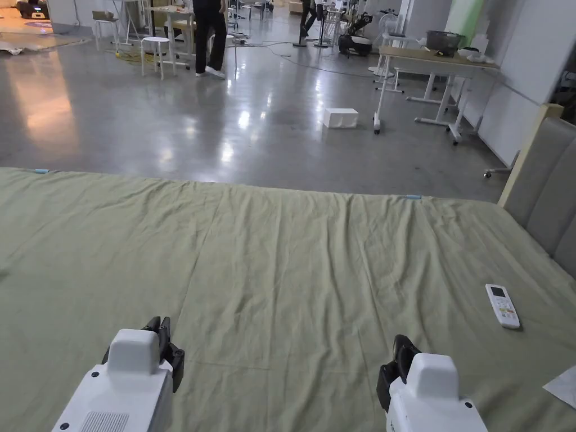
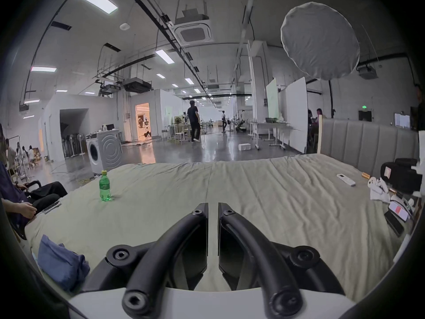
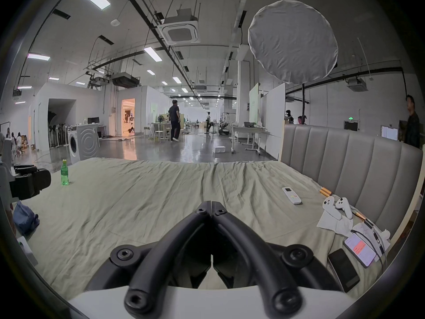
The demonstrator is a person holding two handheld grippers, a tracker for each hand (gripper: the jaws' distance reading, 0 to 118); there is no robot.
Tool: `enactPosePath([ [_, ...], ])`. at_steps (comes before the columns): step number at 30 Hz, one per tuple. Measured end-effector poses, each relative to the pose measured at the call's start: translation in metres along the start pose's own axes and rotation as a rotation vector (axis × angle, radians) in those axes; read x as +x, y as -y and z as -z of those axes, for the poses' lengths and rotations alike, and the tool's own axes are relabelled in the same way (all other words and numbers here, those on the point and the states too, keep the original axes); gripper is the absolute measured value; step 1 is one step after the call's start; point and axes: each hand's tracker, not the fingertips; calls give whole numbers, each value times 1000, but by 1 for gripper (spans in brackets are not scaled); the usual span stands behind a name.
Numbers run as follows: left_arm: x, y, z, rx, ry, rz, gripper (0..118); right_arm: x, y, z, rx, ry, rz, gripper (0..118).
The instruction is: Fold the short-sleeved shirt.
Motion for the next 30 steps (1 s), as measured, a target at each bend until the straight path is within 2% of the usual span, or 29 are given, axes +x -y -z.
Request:
enactPosePath([
  [5, 5, -11, -4, 22, -1, -24, 0, 1, -1, -1, 19, -3, 9, 1],
  [20, -6, -8, -3, 32, -22, -50, 0, -3, -2, 4, 28, -23, -11, 1],
  [22, -9, -9, -2, 24, -16, -61, 1, -4, -3, 5, 33, -16, -24, 1],
  [23, -10, -9, -1, 27, -20, -60, 6, -4, -4, 5, 36, -10, -27, 3],
  [24, -11, -9, -1, 24, -21, -67, 16, -4, -4, 5, 37, -8, -29, 13],
  [25, -12, -9, 0, 20, -22, -69, 32, -4, -5, 5, 40, -8, -27, 29],
  [26, -12, -8, 0, 20, -26, -71, 55, -4, -5, 5, 40, -7, -20, 55],
  [27, -13, -8, 1, 20, -28, -69, 66, -4, -5, 5, 39, -4, -17, 75],
  [29, -14, -9, -1, 39, -36, -67, 70, -5, -5, 5, 50, 16, -26, 101],
  [30, -14, -9, -1, 44, -37, -62, 71, -5, -5, 4, 58, 22, -30, 105],
])
